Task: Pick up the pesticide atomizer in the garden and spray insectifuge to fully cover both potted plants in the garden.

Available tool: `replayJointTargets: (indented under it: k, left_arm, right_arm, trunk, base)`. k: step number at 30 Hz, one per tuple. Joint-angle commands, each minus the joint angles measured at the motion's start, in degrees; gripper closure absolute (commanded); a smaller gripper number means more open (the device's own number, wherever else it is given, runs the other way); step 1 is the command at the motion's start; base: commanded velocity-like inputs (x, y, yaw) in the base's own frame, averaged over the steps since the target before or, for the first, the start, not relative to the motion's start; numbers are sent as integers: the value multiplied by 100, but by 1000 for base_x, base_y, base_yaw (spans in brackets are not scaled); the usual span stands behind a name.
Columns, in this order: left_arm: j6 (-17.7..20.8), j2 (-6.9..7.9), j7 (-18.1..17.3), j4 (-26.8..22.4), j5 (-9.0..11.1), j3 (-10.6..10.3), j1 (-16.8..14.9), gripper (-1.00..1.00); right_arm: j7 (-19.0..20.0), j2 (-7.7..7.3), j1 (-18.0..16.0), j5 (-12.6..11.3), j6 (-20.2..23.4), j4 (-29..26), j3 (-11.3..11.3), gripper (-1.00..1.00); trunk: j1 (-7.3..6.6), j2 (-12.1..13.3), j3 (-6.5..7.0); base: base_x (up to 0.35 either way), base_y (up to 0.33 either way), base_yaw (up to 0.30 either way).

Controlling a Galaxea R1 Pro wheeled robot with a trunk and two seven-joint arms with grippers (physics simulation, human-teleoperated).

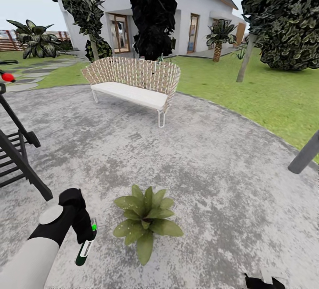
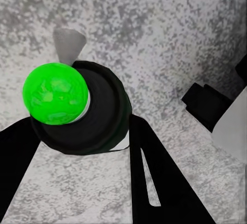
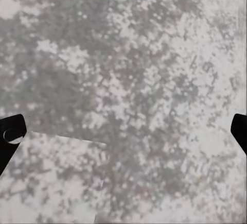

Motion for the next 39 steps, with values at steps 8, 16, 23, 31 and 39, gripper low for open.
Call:
replayJointTargets:
  k: [8, 16, 23, 31, 39]
  left_arm:
    - [69, 50, -45, -4, -45, 31, -10, 100]
    - [78, 104, -45, 9, -54, 57, 25, 100]
    - [77, 95, -45, 10, -63, 39, 72, 100]
    - [78, 91, -45, 10, -55, 50, 54, 100]
    - [78, 98, -45, 2, -55, 59, 26, 100]
  right_arm:
    - [34, 7, -5, 29, -26, 5, -48, -100]
    - [34, 10, -5, 29, -26, 11, -41, -100]
    - [34, 10, -5, 36, -26, 11, -40, -100]
    - [34, 10, -5, 37, -26, 11, -40, -100]
    - [34, 10, -5, 35, -26, 11, -40, -100]
  trunk:
    - [-2, -2, -5]
    - [-2, -2, -5]
    - [-2, -2, -5]
    - [-2, -2, -5]
    - [-2, -2, -5]
  base:
    - [-77, -247, 76]
    - [-2, -32, 266]
    - [0, -1, 277]
    - [84, -134, 135]
    - [74, -254, 3]
